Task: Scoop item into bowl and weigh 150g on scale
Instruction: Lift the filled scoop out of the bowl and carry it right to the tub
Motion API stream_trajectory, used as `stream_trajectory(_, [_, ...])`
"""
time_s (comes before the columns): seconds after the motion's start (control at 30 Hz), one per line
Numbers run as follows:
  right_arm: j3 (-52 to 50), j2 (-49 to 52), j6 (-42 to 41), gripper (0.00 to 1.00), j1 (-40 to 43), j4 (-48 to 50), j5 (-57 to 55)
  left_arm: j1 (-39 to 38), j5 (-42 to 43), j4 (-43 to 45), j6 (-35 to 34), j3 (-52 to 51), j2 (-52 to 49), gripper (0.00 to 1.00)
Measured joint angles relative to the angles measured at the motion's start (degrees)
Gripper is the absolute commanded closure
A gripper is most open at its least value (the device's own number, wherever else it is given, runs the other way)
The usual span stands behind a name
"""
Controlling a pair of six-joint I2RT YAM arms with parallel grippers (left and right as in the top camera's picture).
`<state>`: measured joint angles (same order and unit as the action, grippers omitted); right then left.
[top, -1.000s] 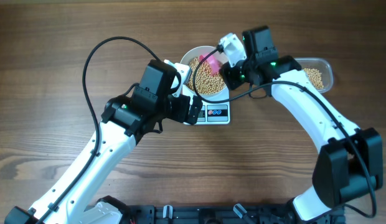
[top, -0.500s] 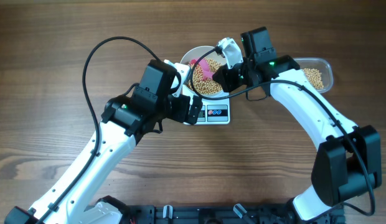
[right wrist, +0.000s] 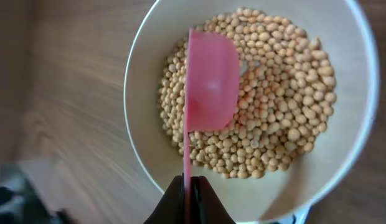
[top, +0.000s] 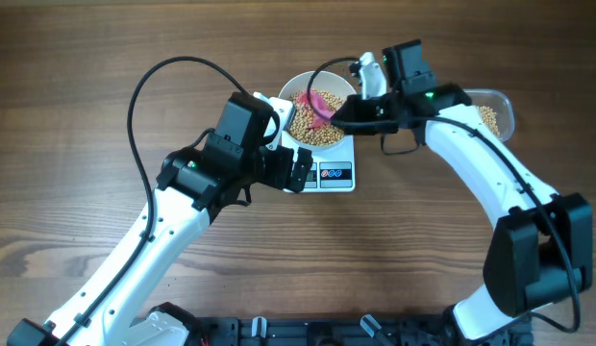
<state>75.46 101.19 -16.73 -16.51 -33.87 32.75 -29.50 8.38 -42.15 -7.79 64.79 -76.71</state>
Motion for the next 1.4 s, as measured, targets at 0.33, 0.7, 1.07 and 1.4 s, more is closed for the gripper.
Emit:
stream_trajectory(0.33, [0.0, 0.0, -11.4, 0.96, 8.5, 0.1, 12.5, 0.0, 0.0, 0.0, 0.0, 0.0, 0.0, 0.00])
stream_trajectory(0.7, [0.0, 0.0, -14.8, 0.96, 16.2, 3.4, 26.8, 0.0, 0.0, 0.0, 0.0, 0.0, 0.0, 0.00])
stream_trajectory(1.07, [0.0, -0.9, -14.7, 0.96, 27.2, 4.9, 32.5, 0.0, 0.0, 0.0, 0.0, 0.0, 0.0, 0.00])
stream_trajectory(1.4, [0.1, -6.7, -4.5, 0.96, 45.9, -3.0, 30.3, 0.0, 0.0, 0.0, 0.0, 0.0, 0.0, 0.00])
